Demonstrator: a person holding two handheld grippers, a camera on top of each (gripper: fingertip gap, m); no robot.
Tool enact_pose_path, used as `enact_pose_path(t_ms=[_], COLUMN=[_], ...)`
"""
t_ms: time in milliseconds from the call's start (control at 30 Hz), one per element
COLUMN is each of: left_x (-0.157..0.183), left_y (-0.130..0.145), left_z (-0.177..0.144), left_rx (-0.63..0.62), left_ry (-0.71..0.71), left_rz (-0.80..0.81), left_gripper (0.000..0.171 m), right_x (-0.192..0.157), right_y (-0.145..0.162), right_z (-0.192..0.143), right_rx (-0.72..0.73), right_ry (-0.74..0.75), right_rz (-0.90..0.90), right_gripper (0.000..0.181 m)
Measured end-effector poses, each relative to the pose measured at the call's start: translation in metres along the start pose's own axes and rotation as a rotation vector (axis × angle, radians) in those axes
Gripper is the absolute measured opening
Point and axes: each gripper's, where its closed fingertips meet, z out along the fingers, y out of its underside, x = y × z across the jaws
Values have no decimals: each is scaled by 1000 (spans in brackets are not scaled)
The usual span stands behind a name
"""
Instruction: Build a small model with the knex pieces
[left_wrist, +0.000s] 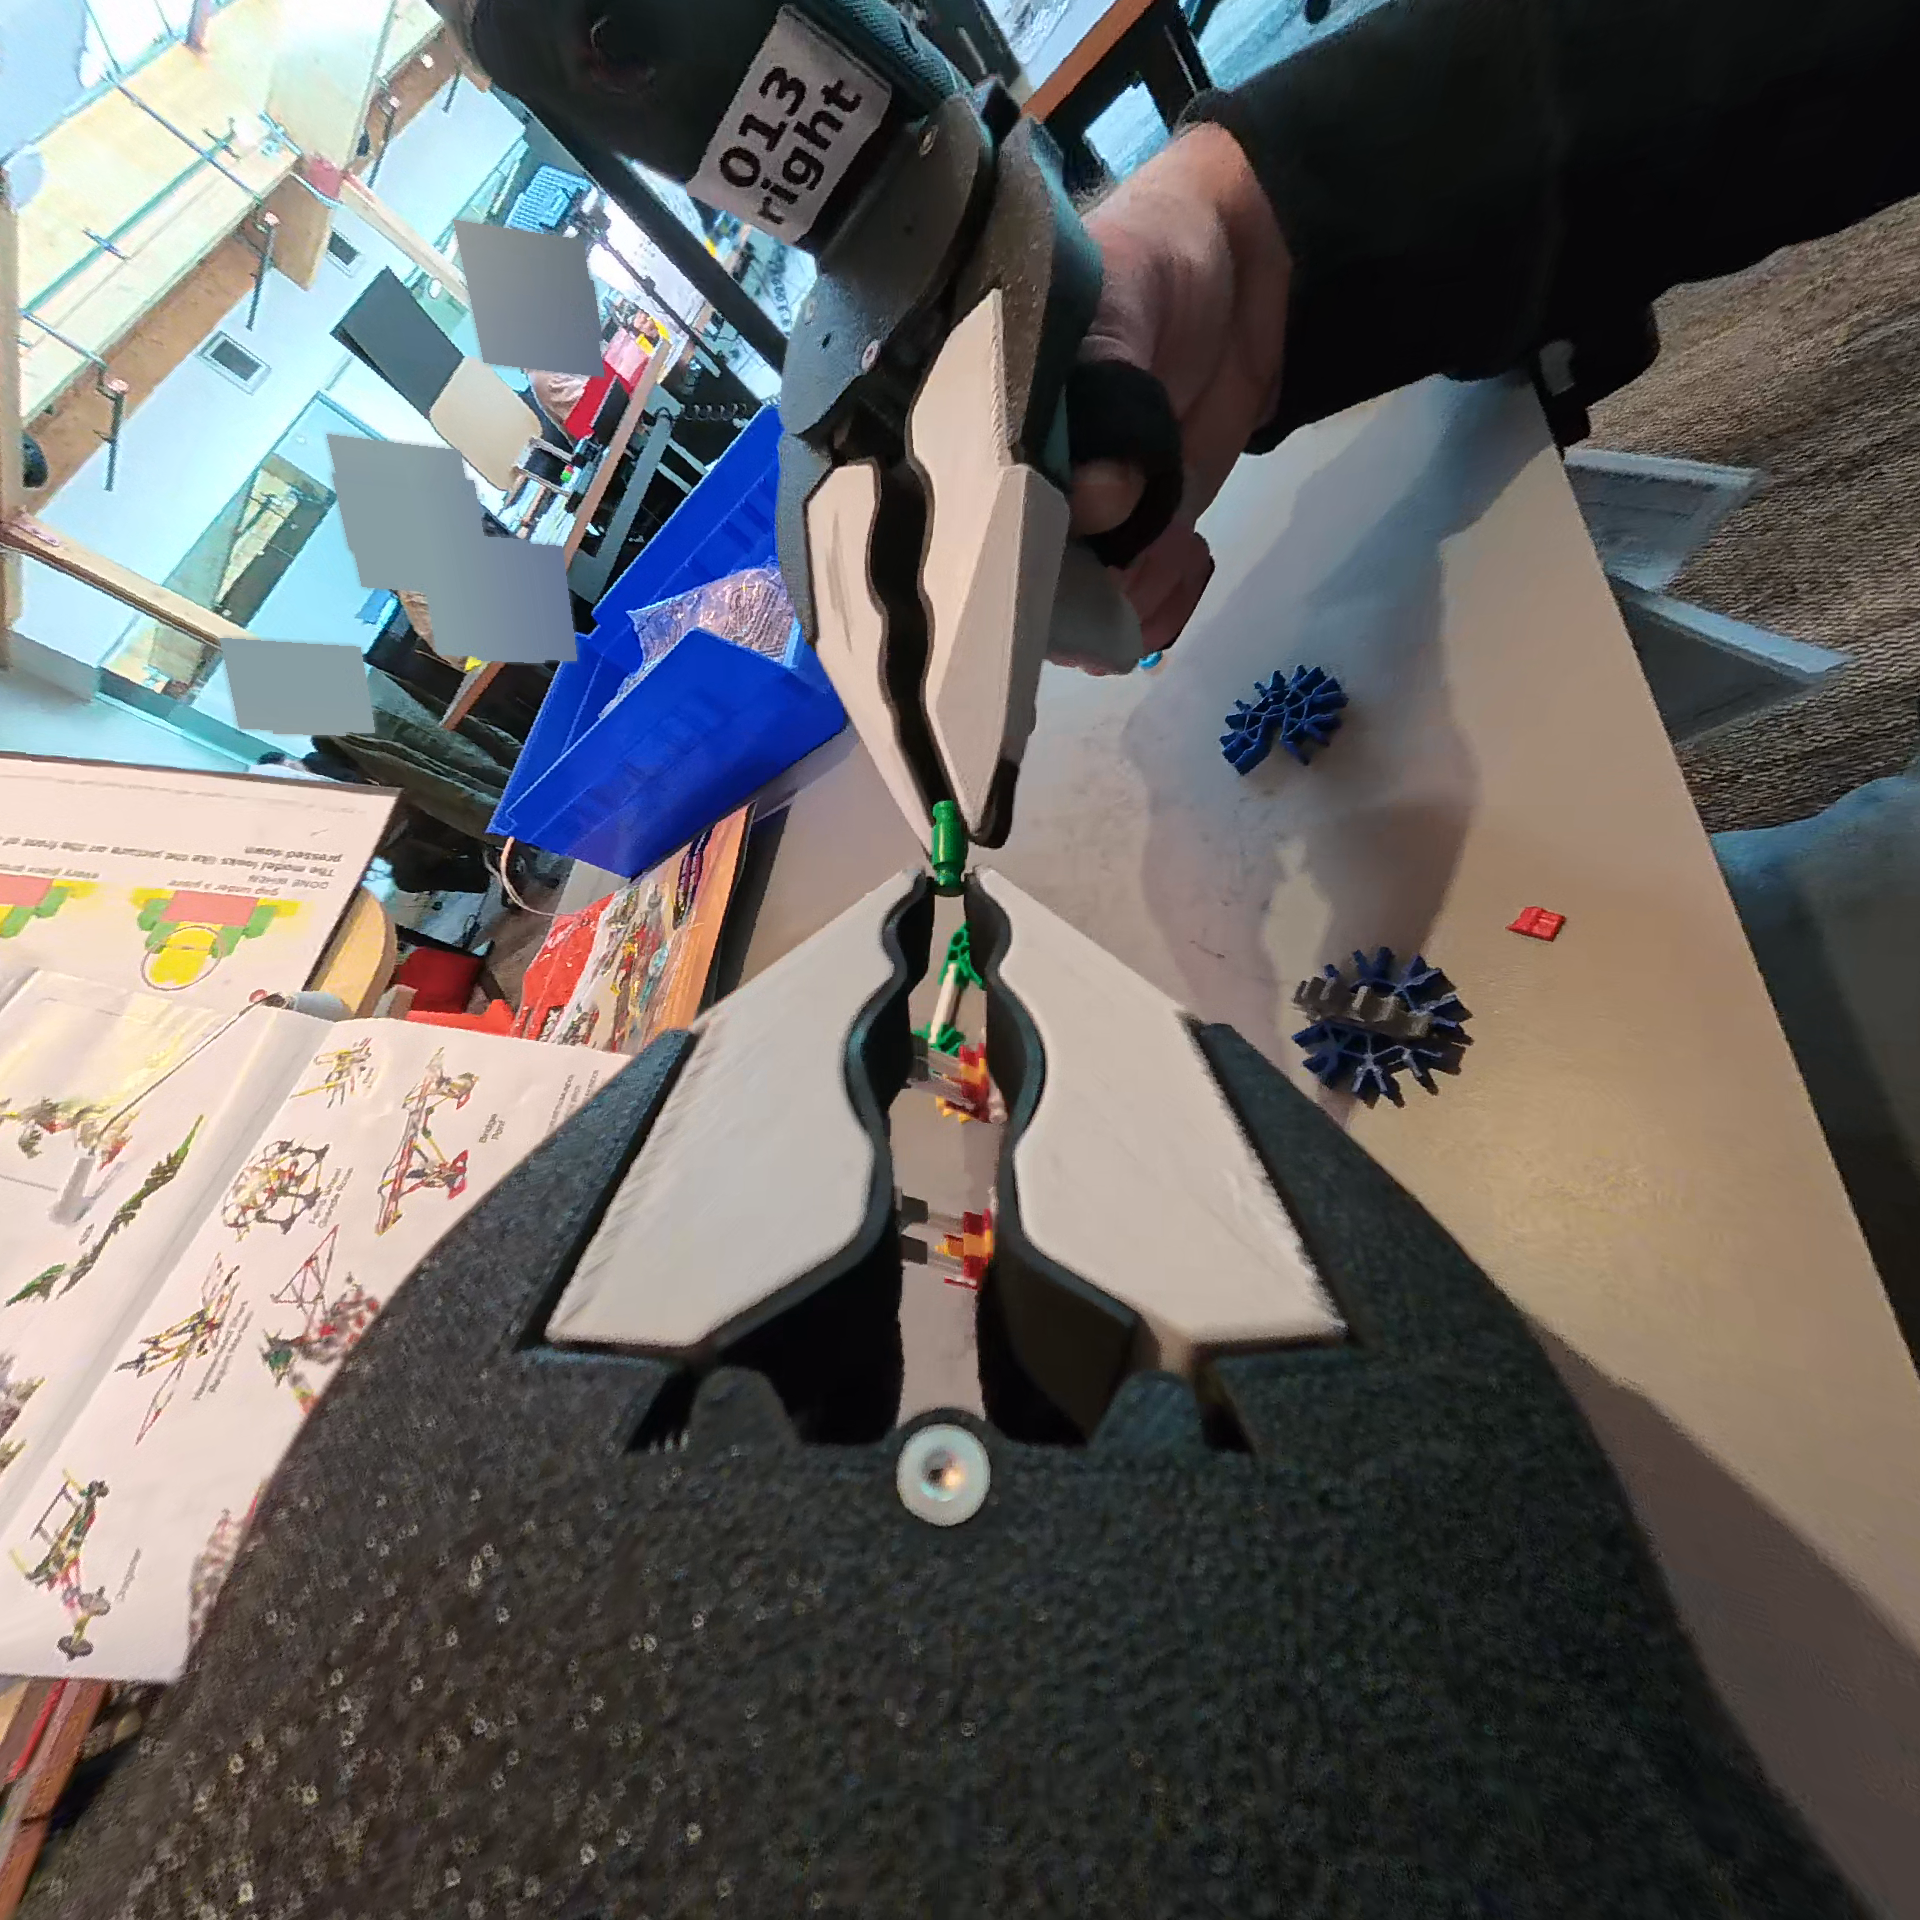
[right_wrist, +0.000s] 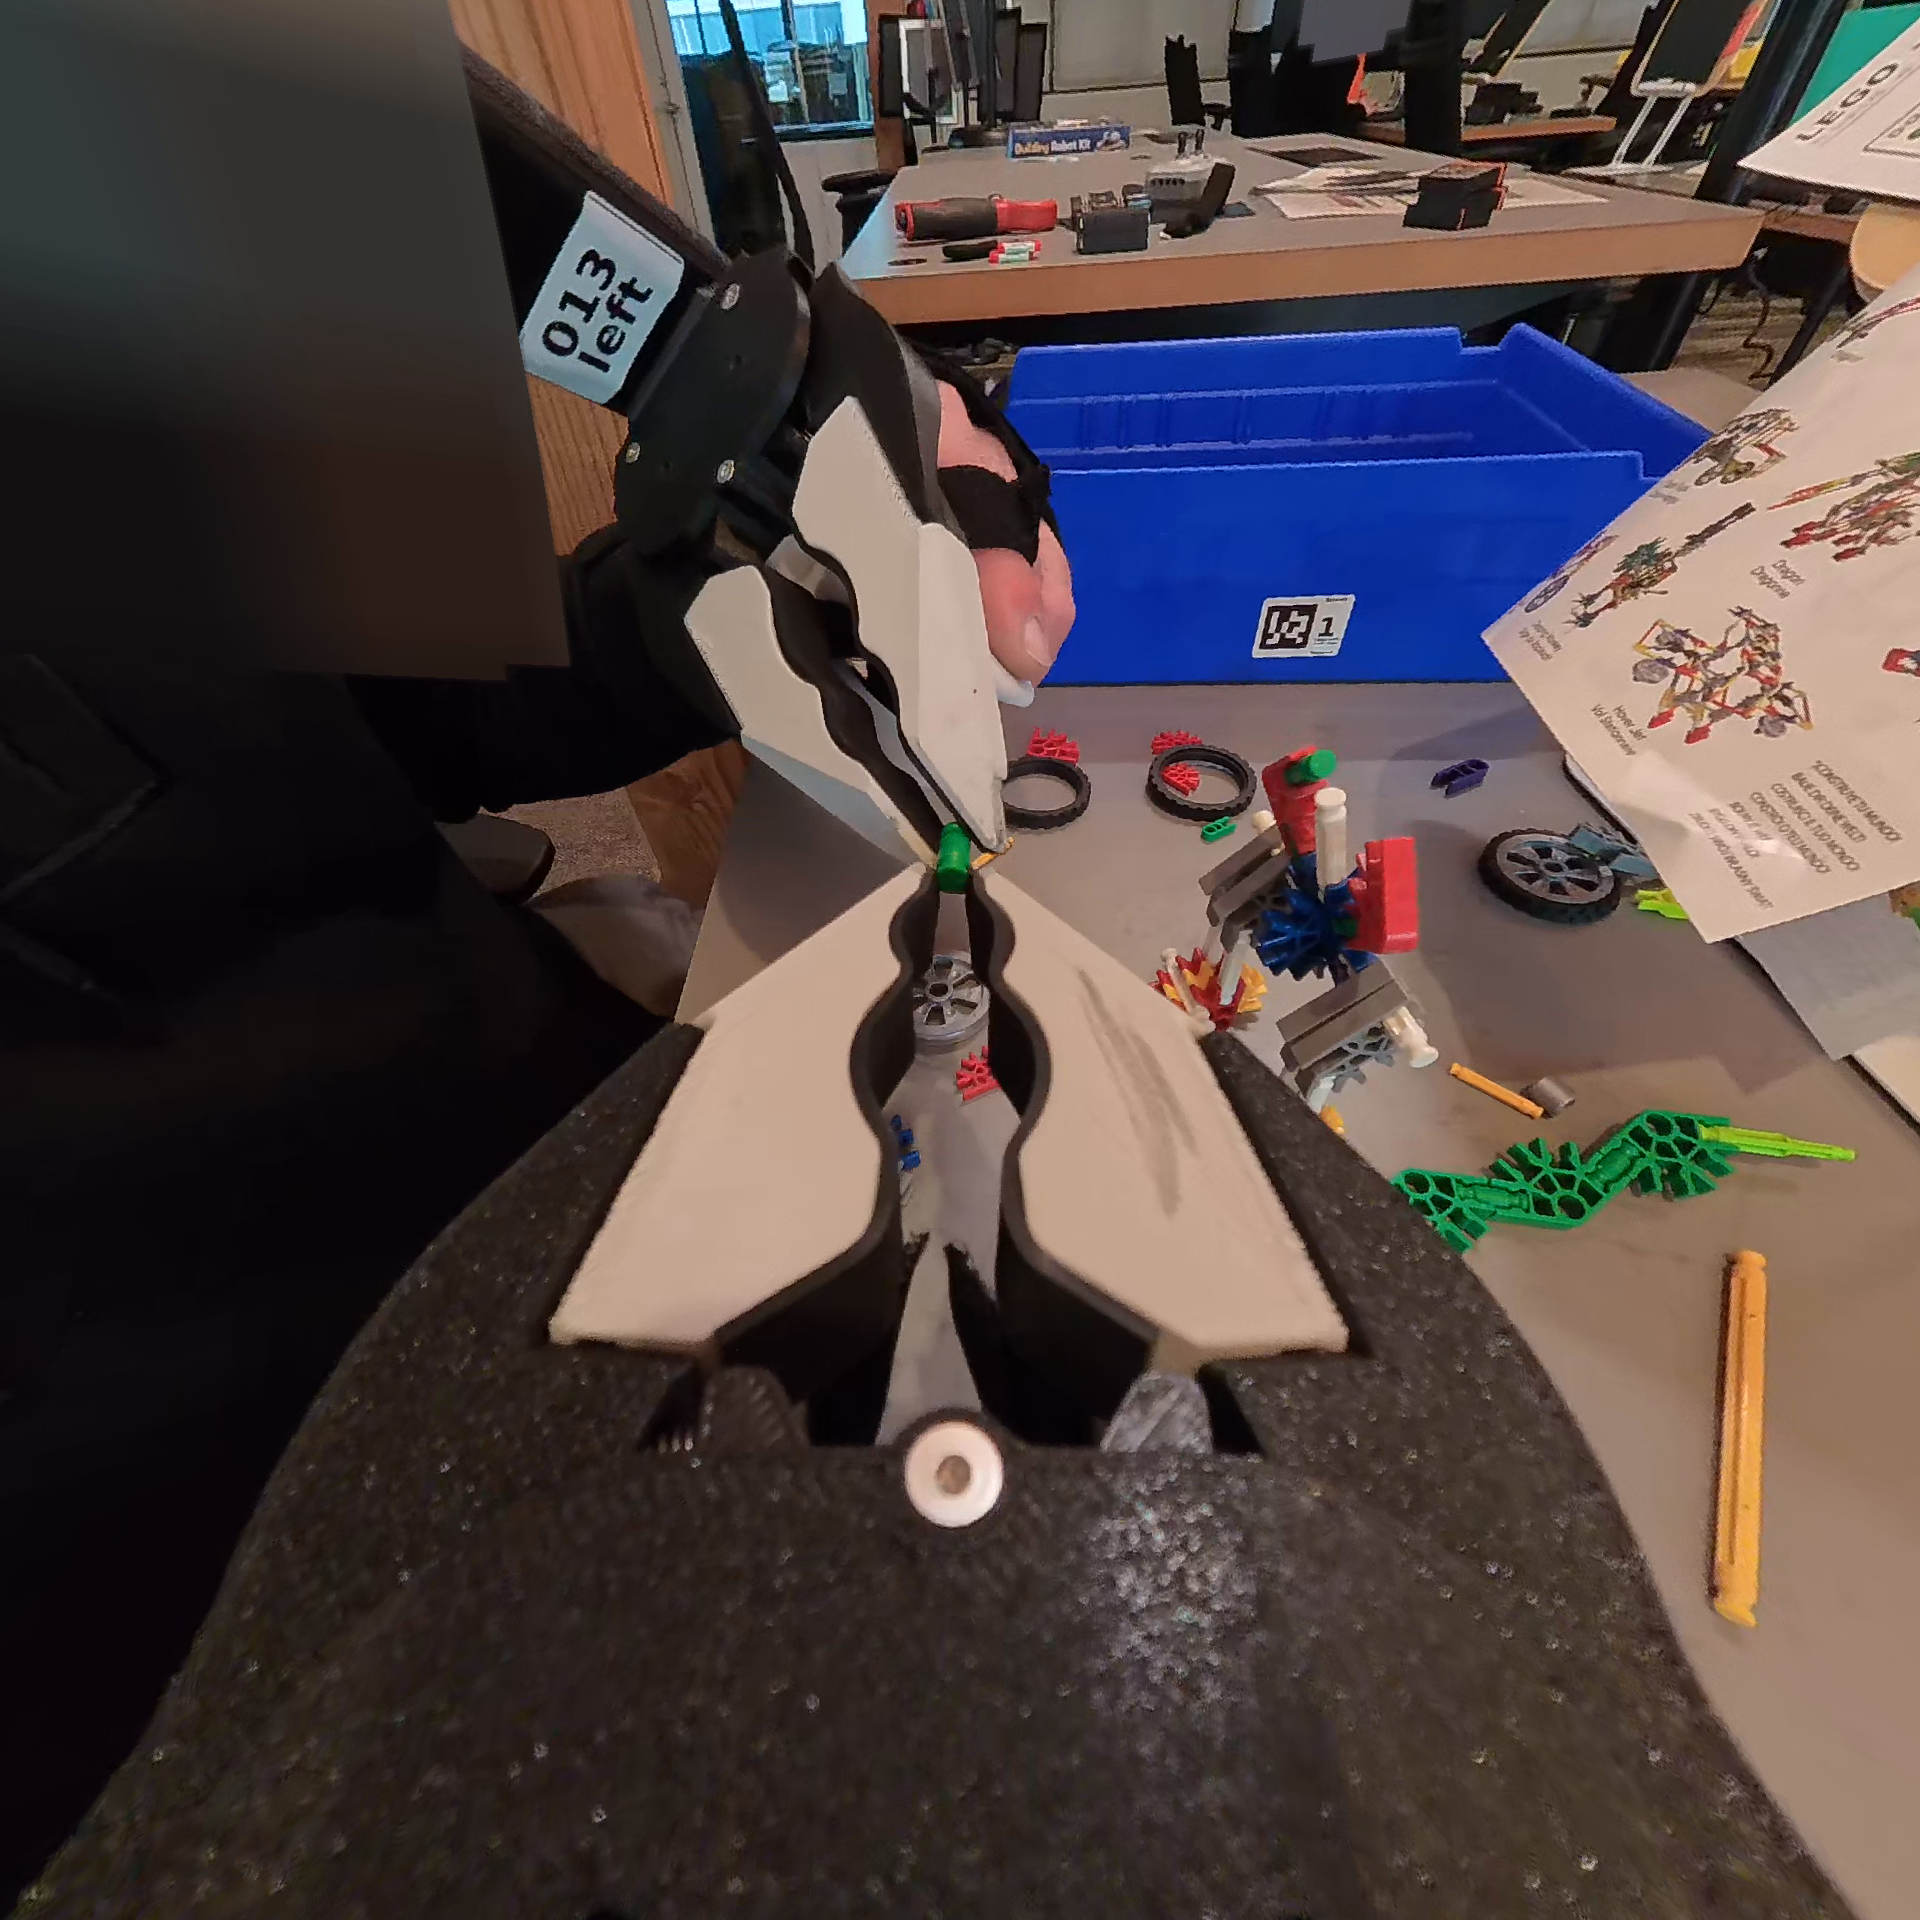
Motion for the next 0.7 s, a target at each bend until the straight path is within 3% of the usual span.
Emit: enact_pose_path(t_ms=[500, 700], left_x=[3, 4], left_y=[17, 18], left_z=[14, 18], left_rx=[-66, -66], left_ry=[-21, -20], left_rz=[4, -10], left_gripper=[4, 4], right_x=[13, 14], right_y=[12, 14], right_z=[-1, -2], right_rx=[-27, -39], right_ry=[73, 84], right_rz=[63, 49], right_gripper=[10, 5])
